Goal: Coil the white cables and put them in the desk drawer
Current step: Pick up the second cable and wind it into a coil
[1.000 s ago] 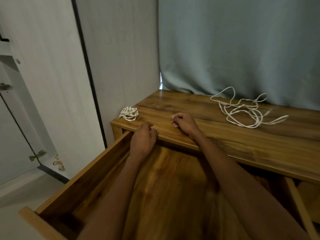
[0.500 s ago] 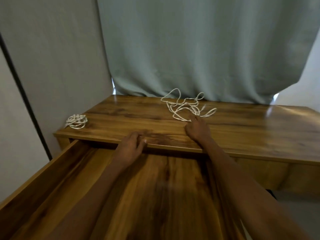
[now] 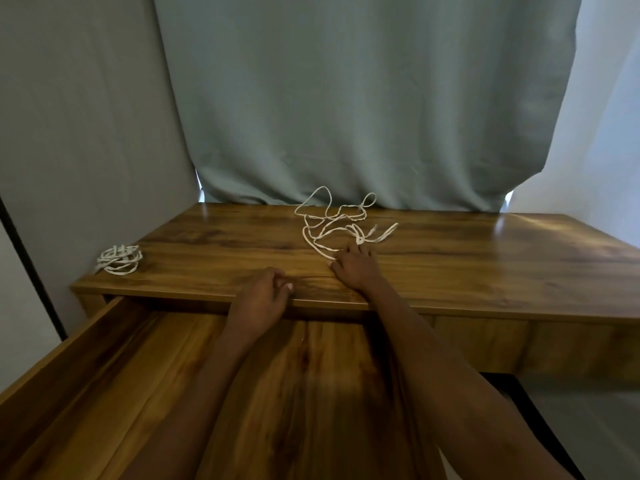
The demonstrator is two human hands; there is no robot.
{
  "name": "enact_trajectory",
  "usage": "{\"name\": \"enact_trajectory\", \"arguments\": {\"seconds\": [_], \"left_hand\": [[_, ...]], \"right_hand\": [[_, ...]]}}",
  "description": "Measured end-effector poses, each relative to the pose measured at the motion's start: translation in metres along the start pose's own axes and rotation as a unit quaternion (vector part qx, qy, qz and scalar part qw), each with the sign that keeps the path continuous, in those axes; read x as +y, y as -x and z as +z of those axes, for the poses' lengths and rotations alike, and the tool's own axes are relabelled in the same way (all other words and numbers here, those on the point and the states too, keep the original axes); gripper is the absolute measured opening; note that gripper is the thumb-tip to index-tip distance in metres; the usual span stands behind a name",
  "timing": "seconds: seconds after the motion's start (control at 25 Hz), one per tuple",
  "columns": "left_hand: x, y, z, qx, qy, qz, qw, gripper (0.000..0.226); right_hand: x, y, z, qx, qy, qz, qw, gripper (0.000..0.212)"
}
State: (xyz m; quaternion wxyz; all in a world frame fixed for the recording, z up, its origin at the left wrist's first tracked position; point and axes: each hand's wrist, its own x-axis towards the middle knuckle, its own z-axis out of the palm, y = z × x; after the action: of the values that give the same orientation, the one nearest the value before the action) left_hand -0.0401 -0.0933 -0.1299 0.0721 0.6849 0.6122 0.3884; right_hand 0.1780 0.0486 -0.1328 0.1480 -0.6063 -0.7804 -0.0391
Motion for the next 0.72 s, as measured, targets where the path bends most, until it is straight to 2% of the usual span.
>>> {"name": "enact_trajectory", "arguments": {"seconds": [0.16,0.28,0.32,0.4,0.48,0.52,0.56,0.64,0.72], "left_hand": [[-0.015,0.002,-0.004,-0.008,-0.01,-0.005,1.0,0.034],[-0.021,0.001,-0.004,-0.007,-0.015,-0.003,1.0,0.034],[-0.02,0.002,-0.004,-0.007,-0.022,0.002,1.0,0.034],[-0.018,0.005,-0.001,-0.012,-0.034,0.025,0.999,0.034],[-0.015,0.007,0.004,-0.033,-0.042,0.041,0.998,0.035],[-0.012,0.007,0.006,-0.046,-0.047,0.047,0.997,0.036],[-0.01,0.008,0.009,-0.057,-0.052,0.053,0.996,0.038],[-0.004,0.007,0.013,-0.063,-0.056,0.062,0.994,0.041],[0.001,0.007,0.015,-0.068,-0.057,0.062,0.994,0.043]], "right_hand": [[-0.023,0.026,-0.003,-0.014,-0.05,-0.104,0.993,0.044],[-0.036,0.045,-0.008,-0.034,-0.147,-0.194,0.969,0.047],[-0.037,0.051,-0.009,-0.015,-0.182,-0.204,0.962,0.048],[-0.034,0.059,-0.01,0.084,-0.214,-0.194,0.954,0.043],[-0.019,0.059,-0.009,0.215,-0.155,-0.143,0.954,0.039],[-0.007,0.057,-0.009,0.247,-0.123,-0.096,0.956,0.04],[0.004,0.054,-0.011,0.238,-0.107,-0.043,0.964,0.042],[0.026,0.046,-0.013,0.149,-0.092,0.025,0.984,0.043],[0.036,0.042,-0.014,0.072,-0.091,0.008,0.993,0.037]]}}
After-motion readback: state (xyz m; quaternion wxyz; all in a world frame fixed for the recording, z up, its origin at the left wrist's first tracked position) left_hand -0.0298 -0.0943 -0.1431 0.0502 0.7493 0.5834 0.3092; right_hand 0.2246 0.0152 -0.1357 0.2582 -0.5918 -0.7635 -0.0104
